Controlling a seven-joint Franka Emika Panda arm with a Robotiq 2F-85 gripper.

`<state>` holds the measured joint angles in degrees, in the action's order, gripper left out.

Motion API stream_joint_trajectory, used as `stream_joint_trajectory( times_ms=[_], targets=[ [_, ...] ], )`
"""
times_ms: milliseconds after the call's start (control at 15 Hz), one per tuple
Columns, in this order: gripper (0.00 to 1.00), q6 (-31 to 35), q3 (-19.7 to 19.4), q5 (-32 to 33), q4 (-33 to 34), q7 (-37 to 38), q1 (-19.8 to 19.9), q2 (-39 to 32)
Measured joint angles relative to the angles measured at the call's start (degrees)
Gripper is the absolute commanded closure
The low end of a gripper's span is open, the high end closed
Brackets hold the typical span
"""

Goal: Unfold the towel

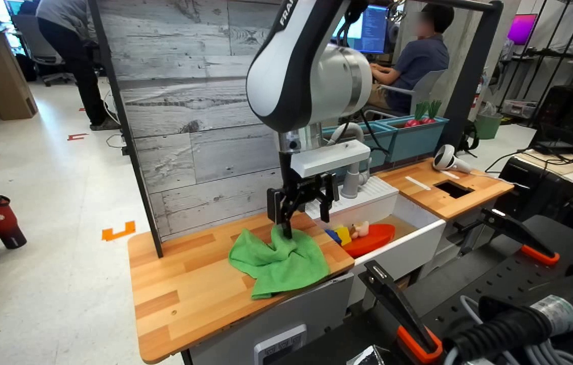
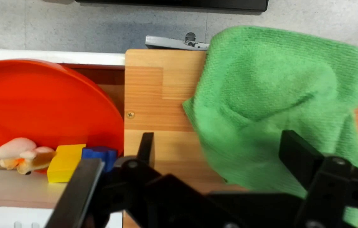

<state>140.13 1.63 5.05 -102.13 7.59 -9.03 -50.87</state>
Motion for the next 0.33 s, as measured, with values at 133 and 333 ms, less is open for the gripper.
stream_joint_trajectory(
  times_ms=[133,333],
  targets=[
    [0.00,2.3,0.8,-0.3,-4.1,0.0,-0.1,4.6],
    [0.00,3.3,1.5,-0.5,-10.1,-0.1,-0.3,11.4]
  ],
)
